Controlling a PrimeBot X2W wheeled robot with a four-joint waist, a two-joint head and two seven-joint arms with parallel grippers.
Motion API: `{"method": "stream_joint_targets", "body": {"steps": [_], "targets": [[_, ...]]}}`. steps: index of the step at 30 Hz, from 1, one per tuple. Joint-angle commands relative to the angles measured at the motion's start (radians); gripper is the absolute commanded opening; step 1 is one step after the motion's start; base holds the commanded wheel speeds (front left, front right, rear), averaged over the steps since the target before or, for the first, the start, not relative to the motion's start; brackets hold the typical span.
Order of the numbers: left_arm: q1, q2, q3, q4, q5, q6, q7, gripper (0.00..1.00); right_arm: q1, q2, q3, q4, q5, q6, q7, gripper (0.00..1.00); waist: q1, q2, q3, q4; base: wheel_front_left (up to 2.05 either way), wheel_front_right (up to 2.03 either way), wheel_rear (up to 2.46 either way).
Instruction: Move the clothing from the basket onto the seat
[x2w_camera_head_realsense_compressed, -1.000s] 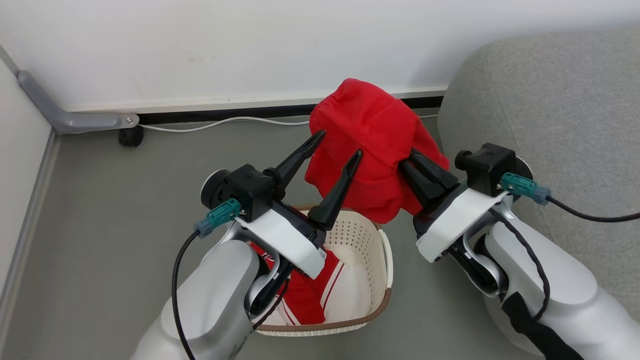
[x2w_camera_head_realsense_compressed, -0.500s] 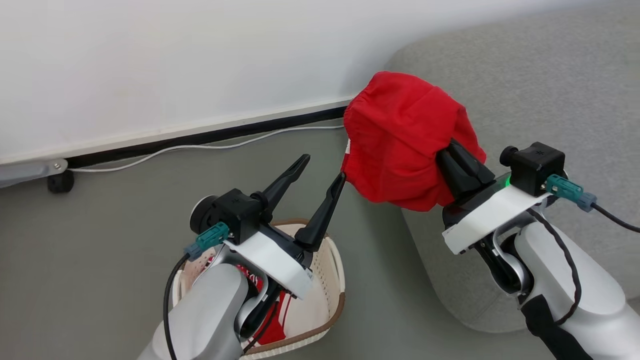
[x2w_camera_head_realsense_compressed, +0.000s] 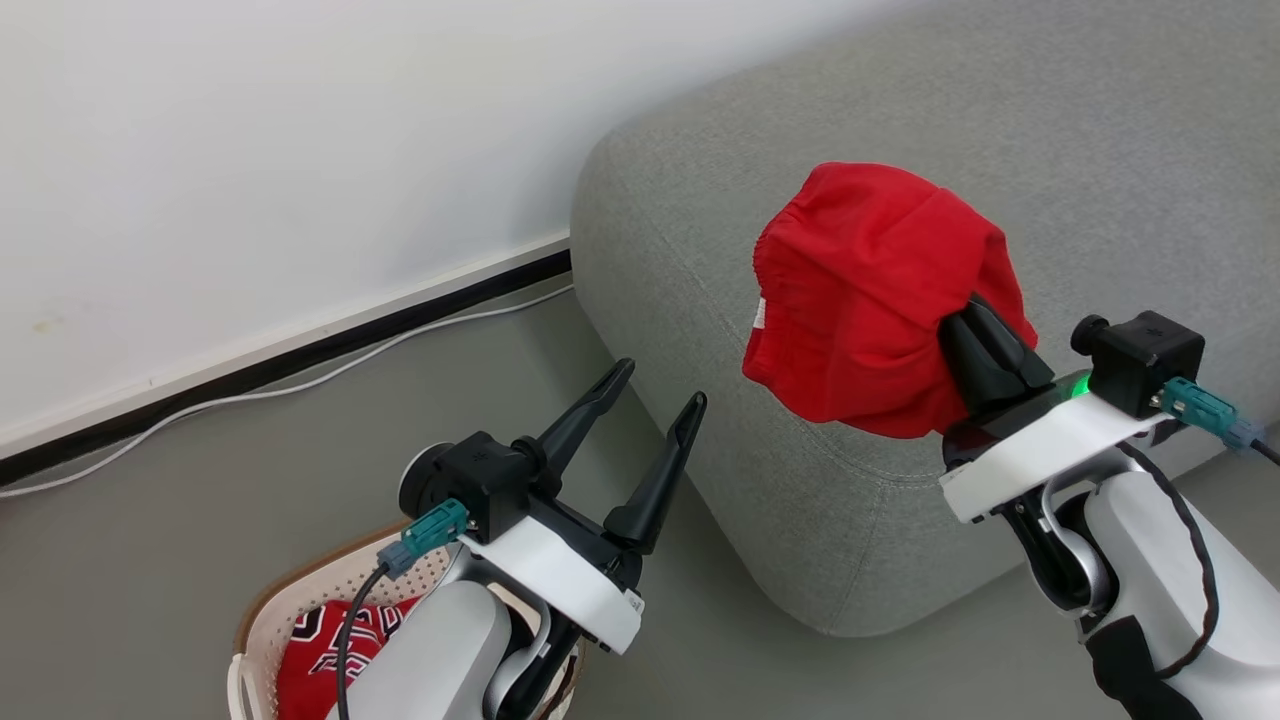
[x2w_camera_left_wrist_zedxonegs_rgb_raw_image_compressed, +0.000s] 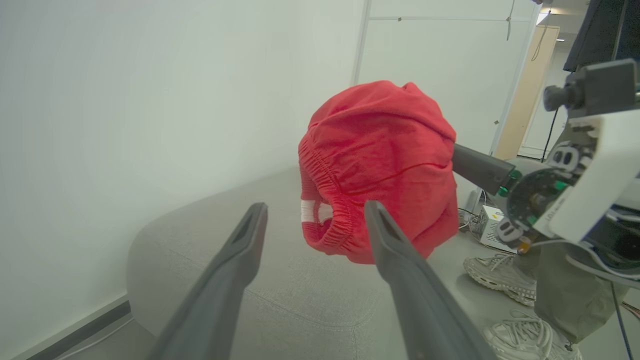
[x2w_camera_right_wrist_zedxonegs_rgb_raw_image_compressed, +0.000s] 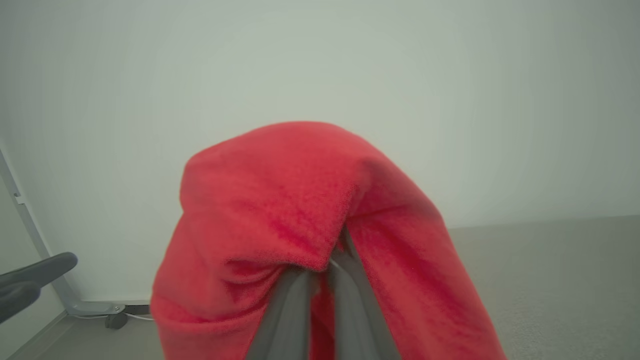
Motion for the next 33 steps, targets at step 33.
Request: {"method": "stream_joint_targets", "body": {"steps": [33], "targets": [[-0.074, 0.038, -0.046, -0.040, 0.018, -0.001, -0.006, 1.00, -0.115, -0.045, -0.420, -0.040, -0.173, 0.004, -0.006, 0.00, 0.0000, -0.0001, 0.196, -0.039, 0.00, 0.00, 0.00]]}}
